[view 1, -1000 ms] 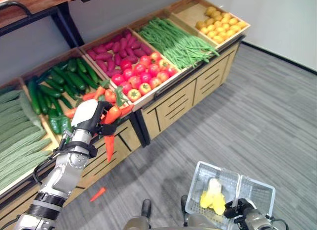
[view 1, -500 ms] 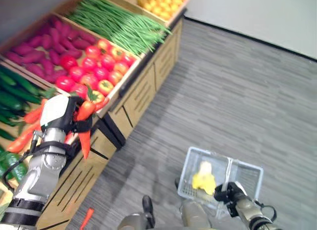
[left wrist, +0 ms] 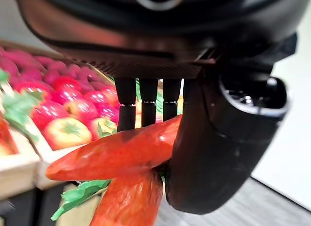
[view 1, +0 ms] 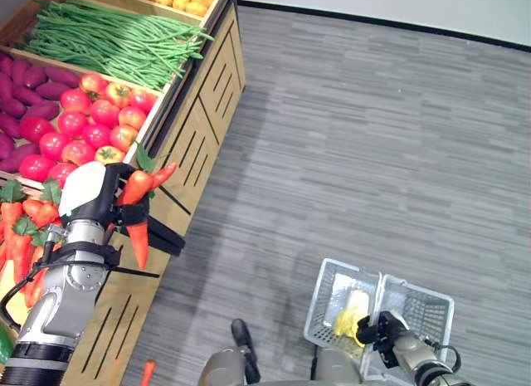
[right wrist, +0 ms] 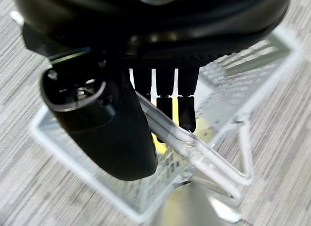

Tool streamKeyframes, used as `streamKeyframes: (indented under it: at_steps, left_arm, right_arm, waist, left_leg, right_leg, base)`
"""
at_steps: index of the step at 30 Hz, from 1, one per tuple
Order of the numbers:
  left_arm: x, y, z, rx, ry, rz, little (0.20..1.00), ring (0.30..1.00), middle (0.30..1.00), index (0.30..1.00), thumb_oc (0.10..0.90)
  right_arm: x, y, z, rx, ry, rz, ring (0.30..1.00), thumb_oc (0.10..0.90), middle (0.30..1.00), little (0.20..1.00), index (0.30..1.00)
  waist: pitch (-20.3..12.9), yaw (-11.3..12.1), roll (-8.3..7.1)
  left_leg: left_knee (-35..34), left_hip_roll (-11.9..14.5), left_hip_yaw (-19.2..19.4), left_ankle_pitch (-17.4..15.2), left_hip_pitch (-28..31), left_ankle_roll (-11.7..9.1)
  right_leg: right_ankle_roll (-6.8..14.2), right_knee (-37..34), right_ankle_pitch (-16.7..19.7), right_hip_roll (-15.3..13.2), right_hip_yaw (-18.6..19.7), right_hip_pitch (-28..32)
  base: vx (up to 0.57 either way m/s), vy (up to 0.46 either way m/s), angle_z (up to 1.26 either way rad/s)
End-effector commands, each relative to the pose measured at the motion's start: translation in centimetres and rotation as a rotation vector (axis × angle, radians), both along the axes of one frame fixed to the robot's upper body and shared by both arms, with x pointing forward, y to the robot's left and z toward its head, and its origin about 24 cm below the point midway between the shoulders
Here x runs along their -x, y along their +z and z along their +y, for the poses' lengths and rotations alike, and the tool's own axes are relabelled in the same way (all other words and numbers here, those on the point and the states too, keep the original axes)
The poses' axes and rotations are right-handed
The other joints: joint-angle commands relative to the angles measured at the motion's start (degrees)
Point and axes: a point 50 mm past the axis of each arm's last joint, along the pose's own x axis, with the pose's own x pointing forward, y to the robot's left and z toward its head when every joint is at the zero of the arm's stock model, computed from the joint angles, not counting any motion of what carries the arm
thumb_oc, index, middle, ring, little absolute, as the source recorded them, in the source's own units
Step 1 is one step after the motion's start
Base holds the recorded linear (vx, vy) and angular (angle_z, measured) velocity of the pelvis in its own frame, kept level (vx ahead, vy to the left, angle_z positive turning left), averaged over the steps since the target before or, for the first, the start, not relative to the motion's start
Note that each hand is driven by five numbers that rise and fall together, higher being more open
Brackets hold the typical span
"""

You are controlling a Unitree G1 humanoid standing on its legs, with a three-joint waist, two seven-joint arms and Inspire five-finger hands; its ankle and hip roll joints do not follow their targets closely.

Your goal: Get the vegetables into the basket

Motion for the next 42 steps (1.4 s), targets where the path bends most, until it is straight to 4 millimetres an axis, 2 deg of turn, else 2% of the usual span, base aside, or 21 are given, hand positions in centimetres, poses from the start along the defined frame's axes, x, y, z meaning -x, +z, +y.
streamKeyframes:
  at_steps: [1,4,5,6,7,8,9,10,11,12,13,16,18,23,25,32,34,35,37,41,42]
  left_arm:
    - [-0.5,4.2,0.1,-0.070,-0.011,-0.190,0.300,0.300,0.300,0.300,0.400]
    - [-0.8,3.2,-0.3,-0.025,-0.026,-0.163,0.300,0.300,0.300,0.300,0.400]
    - [-1.0,2.4,-0.7,0.009,-0.038,-0.133,0.300,0.300,0.300,0.300,0.400]
    - [-1.2,2.0,-0.9,0.016,-0.049,-0.105,0.300,0.300,0.300,0.300,0.400]
    - [-1.4,1.6,-1.1,0.019,-0.054,-0.087,0.300,0.300,0.300,0.300,0.400]
    - [-1.7,1.1,-1.6,0.044,-0.069,-0.082,0.300,0.300,0.300,0.300,0.400]
    - [-1.7,1.1,-1.6,0.044,-0.069,-0.083,0.300,0.300,0.300,0.300,0.400]
    - [-1.7,0.8,-1.5,0.041,-0.066,-0.071,0.300,0.300,0.300,0.300,0.400]
    - [-1.7,1.0,-2.2,0.010,-0.114,-0.053,0.300,0.300,0.300,0.300,0.400]
    - [-1.7,1.0,-2.2,0.010,-0.114,-0.052,0.300,0.300,0.300,0.300,0.400]
    - [-1.5,0.9,-2.7,0.001,-0.152,-0.032,0.300,0.300,0.300,0.300,0.400]
    - [-1.3,0.9,-2.9,-0.031,-0.187,0.000,0.300,0.300,0.300,0.300,0.400]
    - [-1.4,1.4,-2.6,-0.106,-0.206,0.035,0.300,0.300,0.300,0.300,0.400]
    - [-1.5,2.4,-3.8,-0.267,-0.302,0.093,0.300,0.300,0.300,0.300,0.400]
    - [-2.0,2.9,-5.7,-0.329,-0.390,0.097,0.300,0.300,0.300,0.300,0.400]
    - [-3.3,2.4,-11.4,-0.363,-0.614,0.103,0.300,0.300,0.300,0.300,0.400]
    - [-3.5,1.8,-13.3,-0.341,-0.680,0.110,0.300,0.300,0.300,0.300,0.400]
    - [-3.7,1.6,-14.5,-0.338,-0.725,0.112,0.300,0.300,0.300,0.300,0.400]
    - [-4.1,0.4,-16.4,-0.307,-0.780,0.145,0.300,0.300,0.300,0.300,0.400]
    - [-4.7,-2.1,-17.6,-0.273,-0.772,0.215,0.300,0.300,0.300,0.300,0.400]
    - [-4.9,-3.8,-18.2,-0.250,-0.761,0.266,0.300,0.300,0.300,0.300,0.400]
  right_arm:
    - [1.6,-0.1,-1.0,0.051,0.033,0.038,0.300,0.400,0.300,0.300,0.300]
    - [1.9,-0.1,-1.4,0.058,0.012,0.037,0.300,0.400,0.300,0.300,0.300]
    - [2.0,-0.1,-1.6,0.063,-0.011,0.032,0.300,0.400,0.300,0.300,0.300]
    - [2.3,0.0,-2.1,0.071,-0.039,0.032,0.300,0.400,0.300,0.300,0.300]
    - [2.4,0.1,-2.4,0.086,-0.037,0.038,0.300,0.400,0.300,0.300,0.300]
    - [2.1,0.2,-2.7,0.099,-0.024,0.044,0.300,0.400,0.300,0.300,0.300]
    - [2.1,0.2,-2.7,0.098,-0.024,0.043,0.300,0.400,0.300,0.300,0.300]
    - [2.1,0.2,-2.6,0.096,-0.018,0.047,0.300,0.400,0.300,0.300,0.300]
    - [1.2,0.6,-2.8,0.093,-0.008,0.025,0.300,0.400,0.300,0.300,0.300]
    - [1.2,0.6,-2.8,0.092,-0.008,0.025,0.300,0.400,0.300,0.300,0.300]
    - [0.4,0.8,-2.5,0.082,0.001,0.003,0.300,0.400,0.300,0.300,0.300]
    - [-1.1,1.3,-1.9,0.061,-0.003,-0.051,0.300,0.400,0.300,0.300,0.300]
    - [-4.5,2.7,-0.9,0.099,0.133,-0.126,0.300,0.400,0.300,0.300,0.300]
    - [-8.8,5.6,0.9,0.081,0.201,-0.308,0.300,0.400,0.300,0.300,0.300]
    - [-10.5,6.7,2.6,0.052,0.256,-0.376,0.300,0.400,0.300,0.300,0.300]
    - [-13.7,9.7,6.7,0.003,0.413,-0.526,0.300,0.400,0.300,0.300,0.300]
    - [-14.8,11.0,7.7,-0.009,0.453,-0.581,0.300,0.400,0.300,0.300,0.300]
    - [-16.2,13.0,8.8,0.015,0.518,-0.660,0.300,0.400,0.300,0.300,0.300]
    - [-17.7,15.7,9.9,0.025,0.561,-0.776,0.300,0.400,0.300,0.300,0.300]
    - [-18.2,17.2,10.9,0.009,0.577,-0.847,0.300,0.400,0.300,0.300,0.300]
    - [-18.3,17.6,11.5,0.004,0.583,-0.868,0.300,0.400,0.300,0.300,0.300]
  waist:
    - [-5.9,-0.7,-0.35]
    - [-5.7,-1.5,0.52]
    - [-5.3,-1.8,0.60]
    - [-4.4,-1.8,0.33]
    - [-3.6,-1.1,0.13]
    - [-3.6,-0.4,-0.42]
    - [-3.6,-0.4,-0.56]
    - [-4.0,0.0,-0.71]
    - [-4.2,0.1,-0.44]
    - [-4.2,0.3,-0.47]
    - [-4.4,0.2,-0.52]
    - [-4.5,0.3,-1.12]
    - [-4.3,1.2,-2.57]
    - [-4.3,1.1,-2.91]
    - [-5.0,0.8,-2.62]
    - [-7.0,0.0,-1.29]
    - [-7.5,0.0,-0.76]
    - [-7.7,0.1,-0.40]
    - [-8.1,-0.1,0.35]
    - [-8.4,-0.4,1.14]
    - [-8.6,-0.6,1.53]
  left_leg:
    - [4.1,-0.8,-5.1,-6.0,-0.2,-0.3]
    - [3.9,0.4,-5.8,-5.1,0.3,-1.3]
    - [7.1,1.6,-6.7,-5.0,-0.6,-2.2]
    - [14.9,3.2,-8.5,-3.2,-3.1,-3.6]
    - [18.4,2.7,-11.2,-2.3,-4.6,-4.3]
    - [15.2,-1.2,-18.2,-4.4,-6.7,-3.6]
    - [14.8,-1.4,-18.1,-3.9,-6.8,-3.5]
    - [11.3,-2.5,-20.4,-4.6,-6.9,-3.1]
    - [7.6,-2.6,-22.6,-3.1,-8.0,-2.7]
    - [7.7,-2.6,-22.4,-3.3,-7.9,-2.7]
    - [6.2,-2.6,-21.7,-3.6,-7.1,-1.7]
    - [5.4,-2.7,-18.9,-4.2,-6.2,-0.7]
    - [5.2,-3.4,-16.4,-5.6,-5.3,0.6]
    - [5.6,-3.7,-13.4,-7.0,-3.7,1.5]
    - [5.8,-4.0,-12.9,-7.6,-2.7,1.8]
    - [4.8,-3.8,-13.4,-8.2,0.0,1.6]
    - [3.8,-3.6,-13.6,-7.9,0.8,1.3]
    - [3.3,-3.5,-13.9,-7.7,0.9,1.1]
    - [2.8,-3.4,-14.3,-7.3,1.1,0.9]
    - [2.1,-3.3,-14.6,-6.5,1.0,0.6]
    - [1.7,-3.3,-14.7,-6.2,1.0,0.5]
  right_leg:
    - [1.9,6.1,0.3,-2.1,2.3,-7.9]
    - [0.8,7.4,-1.4,-0.6,2.2,-7.8]
    - [-0.3,7.7,-2.4,0.3,1.9,-7.2]
    - [-1.5,7.5,-2.9,1.2,1.3,-5.6]
    - [-2.0,7.5,-3.1,1.6,1.5,-4.8]
    - [-1.7,6.1,-3.2,1.6,2.5,-4.3]
    - [-1.7,6.0,-2.9,1.5,2.5,-4.5]
    - [-1.3,5.3,-2.8,1.5,3.3,-4.5]
    - [-0.4,4.8,-2.3,1.5,5.2,-4.9]
    - [-0.3,4.9,-2.4,1.5,5.4,-4.9]
    - [0.1,4.8,-2.0,1.8,6.9,-5.4]
    - [0.8,4.8,-1.4,1.4,8.9,-6.1]
    - [1.7,5.0,-0.2,1.1,11.5,-7.4]
    - [3.1,5.2,0.9,0.8,13.0,-8.1]
    - [3.1,5.2,0.8,0.7,13.4,-7.7]
    - [2.4,4.6,-0.5,0.9,12.8,-5.7]
    - [2.3,4.0,-0.7,0.8,12.2,-5.1]
    - [2.2,3.8,-0.7,0.8,11.8,-4.9]
    - [2.0,3.4,-0.8,0.8,11.4,-4.6]
    - [1.7,3.1,-0.8,0.7,10.9,-4.5]
    - [1.5,3.0,-0.8,0.8,10.7,-4.5]
  base:
    - [0.06,-0.124,0.14]
    - [0.06,-0.183,0.14]
    - [0.07,-0.304,0.22]
    - [0.07,-0.328,0.27]
    - [0.10,-0.194,0.30]
    - [0.07,-0.060,0.11]
    - [0.09,0.010,-0.11]
    - [0.11,0.094,-0.34]
    - [0.13,0.095,-0.38]
    - [0.13,0.169,-0.76]
    - [0.06,0.158,-0.84]
    - [0.04,0.194,-0.68]
    - [0.02,0.175,-0.93]
    - [0.03,0.092,-0.49]
    - [0.06,0.077,-0.23]
    - [0.07,0.012,-0.01]
    - [0.05,-0.035,0.07]
    - [0.03,-0.040,0.13]
    - [0.02,-0.039,0.19]
    - [0.02,-0.027,0.11]
    - [-0.03,-0.037,0.02]
